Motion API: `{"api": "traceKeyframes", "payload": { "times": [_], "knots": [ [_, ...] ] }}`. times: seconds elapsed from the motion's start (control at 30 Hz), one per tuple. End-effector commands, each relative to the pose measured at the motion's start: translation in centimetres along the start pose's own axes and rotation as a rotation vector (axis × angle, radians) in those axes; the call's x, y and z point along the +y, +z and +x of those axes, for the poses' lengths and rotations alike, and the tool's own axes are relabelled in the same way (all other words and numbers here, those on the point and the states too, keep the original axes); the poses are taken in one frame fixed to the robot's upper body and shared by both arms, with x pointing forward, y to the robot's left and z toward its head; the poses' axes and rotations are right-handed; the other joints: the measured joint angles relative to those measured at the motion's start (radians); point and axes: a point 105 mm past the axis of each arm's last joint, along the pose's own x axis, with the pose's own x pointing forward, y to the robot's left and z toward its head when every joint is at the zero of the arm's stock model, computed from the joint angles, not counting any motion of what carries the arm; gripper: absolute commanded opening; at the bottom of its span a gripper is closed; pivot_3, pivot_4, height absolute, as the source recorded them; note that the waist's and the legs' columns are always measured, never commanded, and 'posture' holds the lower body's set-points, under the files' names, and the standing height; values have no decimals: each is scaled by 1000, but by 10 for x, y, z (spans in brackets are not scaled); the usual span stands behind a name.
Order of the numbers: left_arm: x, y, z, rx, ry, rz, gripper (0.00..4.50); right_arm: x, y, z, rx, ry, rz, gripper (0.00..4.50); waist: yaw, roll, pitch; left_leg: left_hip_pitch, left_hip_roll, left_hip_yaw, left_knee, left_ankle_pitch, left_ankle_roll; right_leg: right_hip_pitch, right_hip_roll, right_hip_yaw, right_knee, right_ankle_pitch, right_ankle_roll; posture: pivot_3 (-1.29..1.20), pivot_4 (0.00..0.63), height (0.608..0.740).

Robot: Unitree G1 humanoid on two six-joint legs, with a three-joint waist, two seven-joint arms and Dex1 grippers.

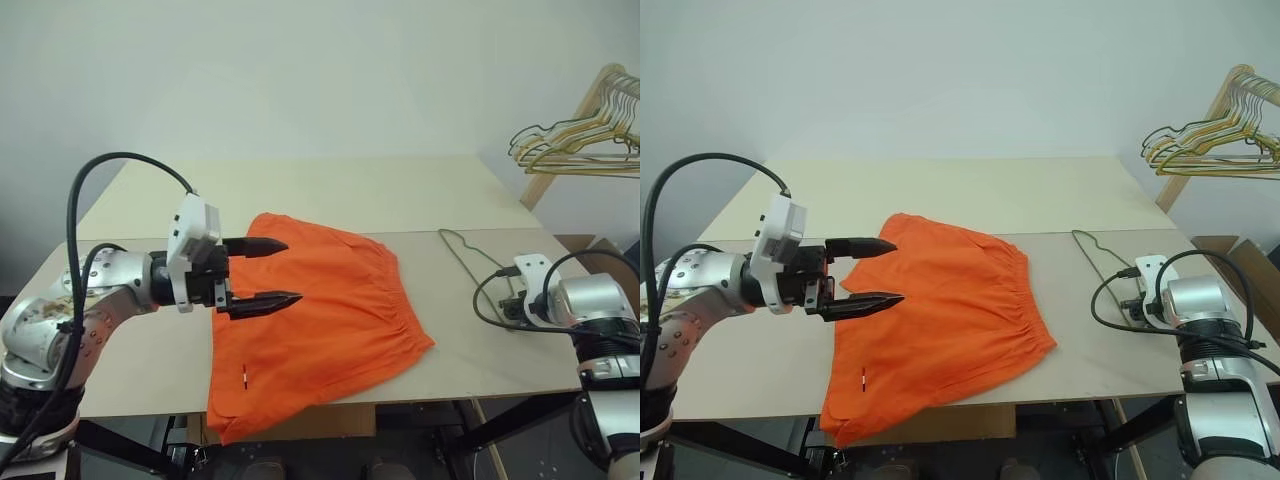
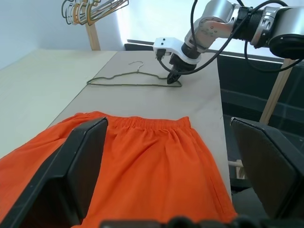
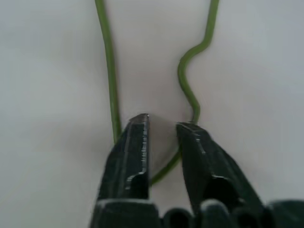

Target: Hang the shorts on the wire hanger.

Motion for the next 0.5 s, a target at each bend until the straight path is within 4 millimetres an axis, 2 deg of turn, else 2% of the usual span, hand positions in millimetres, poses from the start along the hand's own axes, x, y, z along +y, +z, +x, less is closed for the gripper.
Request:
{"api": "traceKeyframes", "payload": {
  "times": [0.03, 0.33, 0.5],
  "knots": [
    [-3, 9, -3, -9, 5, 39, 4500, -5, 1, -4, -3, -9, 12, 14, 0, 0, 0, 0, 0, 0, 0, 0, 0, 0, 0, 0, 0, 0, 0, 84, 0, 740],
    [-5, 9, -4, -10, 1, 34, 4500, -1, -5, -8, 4, 10, 16, 14, 1, 0, 0, 0, 0, 0, 0, 0, 0, 0, 0, 0, 0, 0, 0, 83, 0, 740],
    [-5, 10, -6, -8, -7, 34, 4500, 14, -6, -21, -54, 78, -76, 14, 1, 0, 0, 0, 0, -1, 0, 0, 0, 0, 0, -1, 0, 0, 0, 76, 0, 740]
  ]
}}
